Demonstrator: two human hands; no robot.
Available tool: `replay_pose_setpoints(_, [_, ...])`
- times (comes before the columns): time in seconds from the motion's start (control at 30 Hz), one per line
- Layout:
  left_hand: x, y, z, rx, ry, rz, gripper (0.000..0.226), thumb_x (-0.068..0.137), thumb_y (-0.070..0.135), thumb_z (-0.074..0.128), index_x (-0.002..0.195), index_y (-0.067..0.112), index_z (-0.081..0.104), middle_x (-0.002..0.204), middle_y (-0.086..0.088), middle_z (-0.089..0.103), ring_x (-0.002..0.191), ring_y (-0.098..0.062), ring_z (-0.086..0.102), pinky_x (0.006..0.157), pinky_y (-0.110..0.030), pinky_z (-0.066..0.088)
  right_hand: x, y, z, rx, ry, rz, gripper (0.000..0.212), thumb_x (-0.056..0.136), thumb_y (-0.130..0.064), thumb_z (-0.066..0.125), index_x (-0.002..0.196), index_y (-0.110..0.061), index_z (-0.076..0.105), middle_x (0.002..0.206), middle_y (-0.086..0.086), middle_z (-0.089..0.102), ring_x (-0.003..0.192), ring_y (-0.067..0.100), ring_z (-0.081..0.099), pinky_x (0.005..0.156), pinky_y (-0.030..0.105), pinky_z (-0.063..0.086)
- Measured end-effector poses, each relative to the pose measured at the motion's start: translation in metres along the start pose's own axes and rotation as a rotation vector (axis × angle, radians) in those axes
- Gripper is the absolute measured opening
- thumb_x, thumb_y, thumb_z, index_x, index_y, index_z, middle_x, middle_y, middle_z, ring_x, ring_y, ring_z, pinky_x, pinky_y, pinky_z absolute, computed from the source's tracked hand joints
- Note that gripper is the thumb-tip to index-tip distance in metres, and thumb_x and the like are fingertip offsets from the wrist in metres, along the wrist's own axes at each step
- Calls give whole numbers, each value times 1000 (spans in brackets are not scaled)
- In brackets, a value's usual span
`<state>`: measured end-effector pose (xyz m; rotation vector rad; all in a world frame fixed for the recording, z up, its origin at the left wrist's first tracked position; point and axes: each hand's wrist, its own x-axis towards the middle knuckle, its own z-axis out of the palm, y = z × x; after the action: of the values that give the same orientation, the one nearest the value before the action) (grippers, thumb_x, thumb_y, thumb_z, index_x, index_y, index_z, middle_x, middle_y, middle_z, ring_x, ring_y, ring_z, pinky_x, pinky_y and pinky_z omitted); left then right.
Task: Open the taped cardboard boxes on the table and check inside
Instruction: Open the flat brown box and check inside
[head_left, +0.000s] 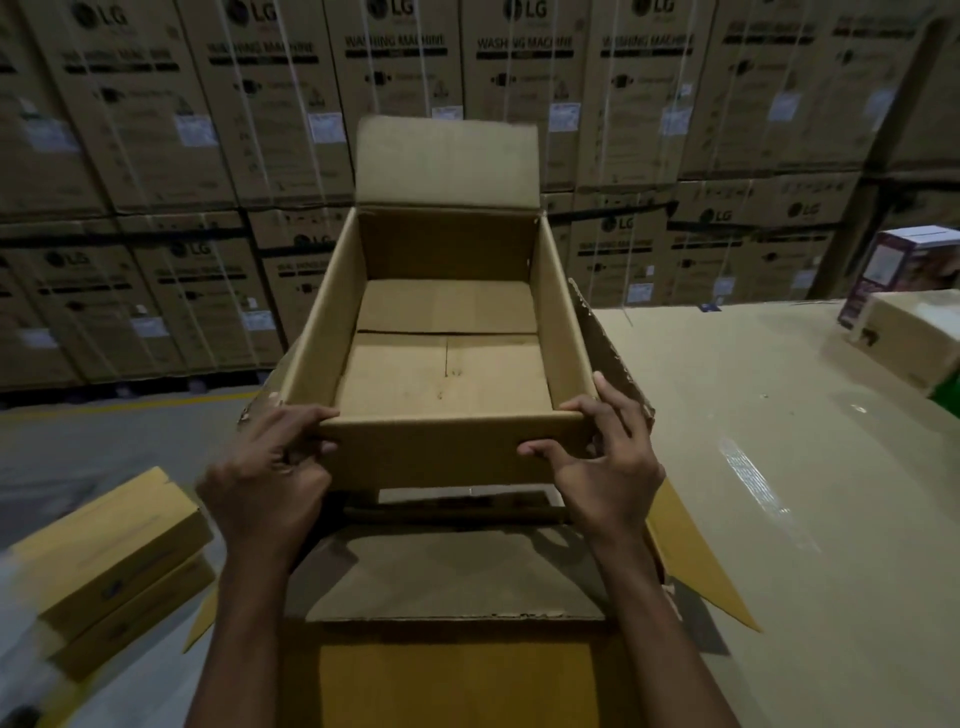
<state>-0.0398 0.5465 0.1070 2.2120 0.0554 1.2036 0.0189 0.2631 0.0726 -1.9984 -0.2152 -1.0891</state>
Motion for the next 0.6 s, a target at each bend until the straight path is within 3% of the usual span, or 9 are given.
replay_pose_setpoints(0.07, [0,5,6,31,-22,12,51,70,-12,77,109,21,77,116,-2,73,119,-29,64,91,-48,56,-5,9,-2,-29,-6,53,59,62,-47,94,111,-21,74,139,2,62,112,-28,43,71,-2,43])
replay_pose_setpoints(0.1, [1,6,10,59,-36,32,50,70,-10,78,108,22,78,116,-4,74,120,-30,64,90,-47,56,-5,12,-4,-43,-9,76,59,61,-48,94,110,-22,74,139,1,63,112,-23,47,76,5,46])
replay_pose_setpoints(0.17, [2,1,22,102,-83,42,45,70,-5,81,105,24,79,111,-4,76,115,-30,67,82,-44,58,-3,20,-7,-79,-30,124,60,59,-50,95,111,-25,74,139,0,63,117,-2,56,82,29,55])
replay_pose_setpoints(0.23, [2,-9,37,120,-164,7,42,69,1,85,101,28,80,101,1,77,99,-28,71,72,-39,57,1,27,-9,-141,-100,188,60,60,-50,95,111,-28,73,141,-3,61,124,16,59,91,39,52])
replay_pose_setpoints(0.33, [3,-15,51,188,-280,-15,38,69,12,88,99,34,79,92,6,75,81,-25,68,67,-35,52,9,34,-7,-235,-274,281,54,65,-49,93,112,-31,72,140,-6,56,127,17,55,95,38,44])
replay_pose_setpoints(0.47, [13,-14,50,255,-329,-81,34,75,23,86,104,38,77,98,8,74,90,-21,66,79,-38,53,28,33,-4,-341,-427,264,52,69,-56,89,112,-33,70,132,-5,51,120,18,55,87,31,41])
replay_pose_setpoints(0.6, [12,-14,54,284,-351,-94,31,81,27,82,110,37,75,105,6,71,96,-26,65,79,-37,49,35,35,0,-384,-500,259,56,74,-58,84,118,-29,66,134,-1,44,118,23,55,90,37,49])
